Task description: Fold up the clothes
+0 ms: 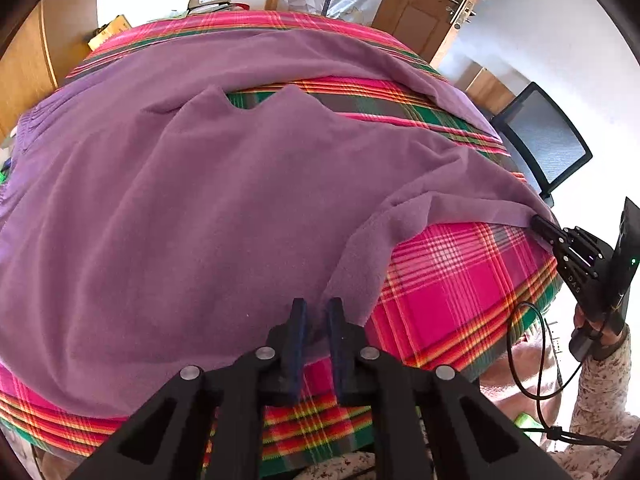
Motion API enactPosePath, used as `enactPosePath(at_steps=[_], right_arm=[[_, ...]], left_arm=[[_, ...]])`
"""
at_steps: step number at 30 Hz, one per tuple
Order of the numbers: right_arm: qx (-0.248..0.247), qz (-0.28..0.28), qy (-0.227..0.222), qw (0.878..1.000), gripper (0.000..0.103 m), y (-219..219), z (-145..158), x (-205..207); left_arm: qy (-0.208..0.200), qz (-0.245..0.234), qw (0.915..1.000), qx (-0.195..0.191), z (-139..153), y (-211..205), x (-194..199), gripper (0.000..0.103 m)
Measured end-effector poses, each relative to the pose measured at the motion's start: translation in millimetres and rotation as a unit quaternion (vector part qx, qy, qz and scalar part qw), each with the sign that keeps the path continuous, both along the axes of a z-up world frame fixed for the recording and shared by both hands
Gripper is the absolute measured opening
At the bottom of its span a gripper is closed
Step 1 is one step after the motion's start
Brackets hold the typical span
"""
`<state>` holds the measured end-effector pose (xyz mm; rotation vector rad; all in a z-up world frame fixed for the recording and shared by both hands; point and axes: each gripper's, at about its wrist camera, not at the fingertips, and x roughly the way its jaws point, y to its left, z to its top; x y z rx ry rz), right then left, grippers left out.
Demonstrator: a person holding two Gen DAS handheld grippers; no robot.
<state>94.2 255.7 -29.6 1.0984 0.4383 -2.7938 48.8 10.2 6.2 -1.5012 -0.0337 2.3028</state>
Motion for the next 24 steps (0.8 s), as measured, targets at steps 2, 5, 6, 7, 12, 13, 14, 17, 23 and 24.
enactPosePath(at_steps=[2, 5, 6, 7, 12, 13, 14, 17, 23, 24], right_arm=[[0.01, 0.007, 0.004, 1.0, 0.001, -4, 0, 0], [0.009, 0.016, 0.002, 1.0, 0.008, -6, 0, -1], [0.012, 0.017, 0.0, 1.0, 0.015, -6, 0, -1], [0.019, 0.019, -0.001, 1.0, 0.018, -7, -1, -1], [0.024, 0.048, -0.012, 0.999, 0.036, -8, 0, 0], [0.022, 0.054, -0.016, 0.998, 0.036, -8, 0, -2], [0.024, 0.056, -0.018, 0.998, 0.036, -8, 0, -3], [0.035, 0.069, -0.029, 0.997, 0.036, -11, 0, -9], [0.051, 0.103, -0.062, 0.991, 0.036, -15, -4, -30], [0.049, 0.106, -0.067, 0.991, 0.036, -14, -4, -31]], left_arm=[[0.002, -0.006, 1.0, 0.002, 1, 1, 3, 0.004], [0.008, -0.015, 0.9999, 0.005, 4, 1, 7, 0.002], [0.01, -0.016, 0.9998, 0.007, 6, 0, 9, 0.002], [0.013, -0.018, 0.9997, 0.008, 7, 0, 10, 0.002], [0.016, -0.014, 0.9994, 0.029, 13, 2, 6, 0.008], [0.015, -0.011, 0.9996, 0.022, 14, 5, 5, 0.012], [0.017, -0.011, 0.9996, 0.017, 14, 7, 5, 0.014], [0.01, -0.011, 0.9999, 0.006, 14, 11, 0, 0.017], [0.0, -0.019, 0.9995, -0.024, 10, 25, -8, 0.022], [-0.003, -0.022, 0.9993, -0.031, 8, 27, -9, 0.022]])
